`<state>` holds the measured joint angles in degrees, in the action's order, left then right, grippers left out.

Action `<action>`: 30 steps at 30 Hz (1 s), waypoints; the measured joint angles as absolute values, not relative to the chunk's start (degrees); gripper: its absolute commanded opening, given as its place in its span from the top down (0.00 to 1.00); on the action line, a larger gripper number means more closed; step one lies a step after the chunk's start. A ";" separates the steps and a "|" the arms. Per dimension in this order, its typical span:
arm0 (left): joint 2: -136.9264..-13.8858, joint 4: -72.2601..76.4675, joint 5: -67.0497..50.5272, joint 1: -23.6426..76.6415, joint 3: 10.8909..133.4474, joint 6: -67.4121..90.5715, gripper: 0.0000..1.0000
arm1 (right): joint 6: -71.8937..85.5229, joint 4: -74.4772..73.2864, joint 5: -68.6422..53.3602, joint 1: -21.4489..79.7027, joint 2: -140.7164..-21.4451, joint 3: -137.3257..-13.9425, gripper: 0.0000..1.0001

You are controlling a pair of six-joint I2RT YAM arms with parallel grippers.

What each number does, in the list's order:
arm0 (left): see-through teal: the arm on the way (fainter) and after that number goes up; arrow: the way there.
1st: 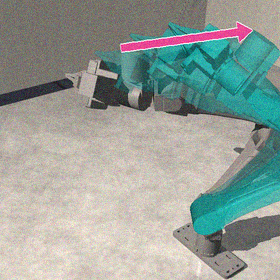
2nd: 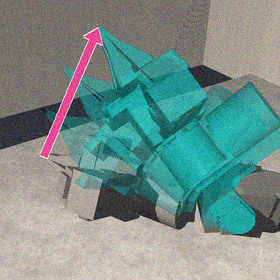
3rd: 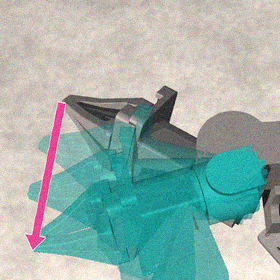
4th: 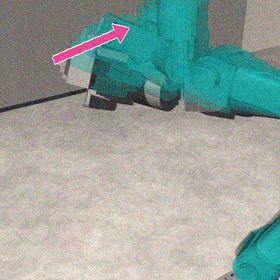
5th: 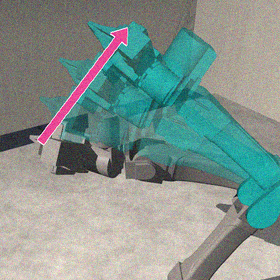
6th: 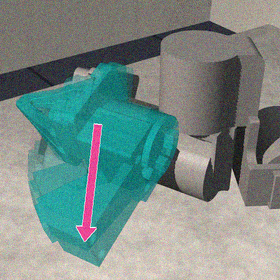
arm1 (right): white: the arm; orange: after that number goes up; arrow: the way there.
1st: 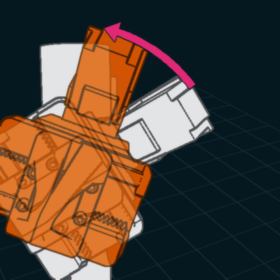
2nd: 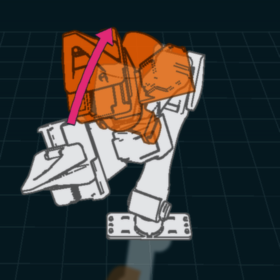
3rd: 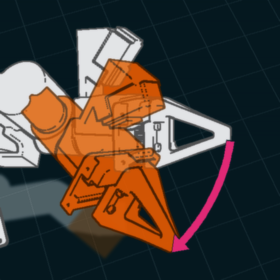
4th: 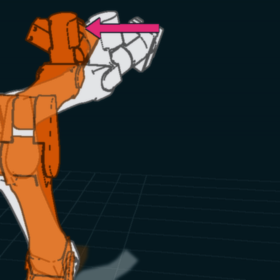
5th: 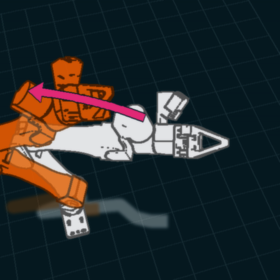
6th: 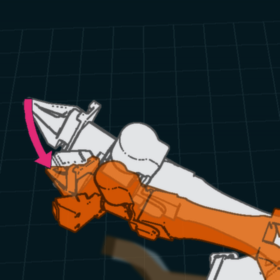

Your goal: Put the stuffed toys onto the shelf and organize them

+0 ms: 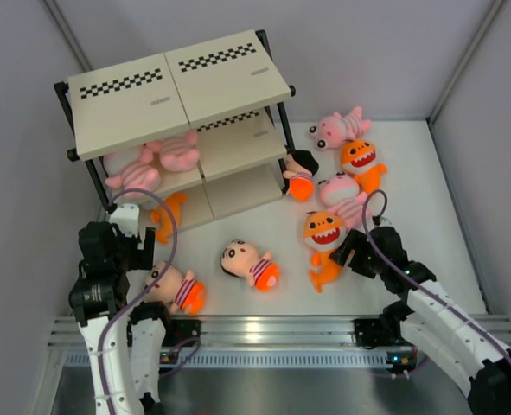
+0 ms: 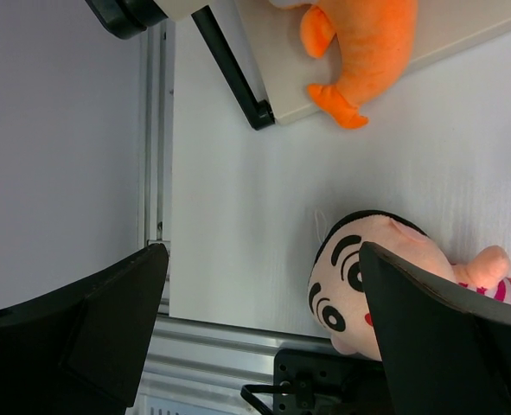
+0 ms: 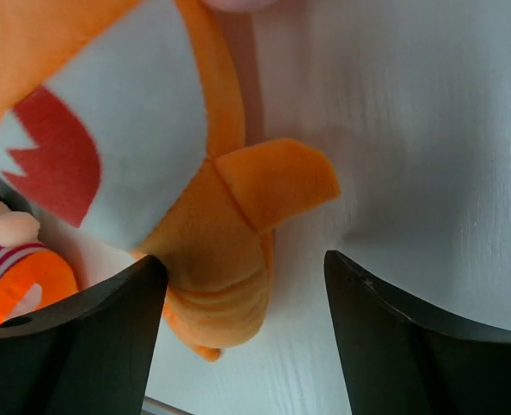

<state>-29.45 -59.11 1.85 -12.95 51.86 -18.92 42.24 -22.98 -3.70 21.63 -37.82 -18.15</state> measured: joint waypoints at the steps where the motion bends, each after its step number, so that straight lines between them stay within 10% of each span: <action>1: -29.39 -59.13 1.74 -12.95 51.86 -18.94 0.02 | 42.94 -21.39 -3.75 21.63 -39.90 -16.82 0.32; 8: -29.30 -59.77 -0.16 -12.95 52.40 -18.96 0.02 | 46.04 -9.69 -5.43 22.96 -44.80 -14.61 1.00; 20: -29.54 -64.84 -9.08 -12.95 58.74 -20.73 0.02 | 39.33 -15.88 -5.48 29.12 -37.19 -25.06 1.00; 30: -29.95 -66.70 -10.15 -12.95 60.03 -21.56 0.02 | 38.15 -7.38 -17.04 31.03 -69.52 -45.69 1.00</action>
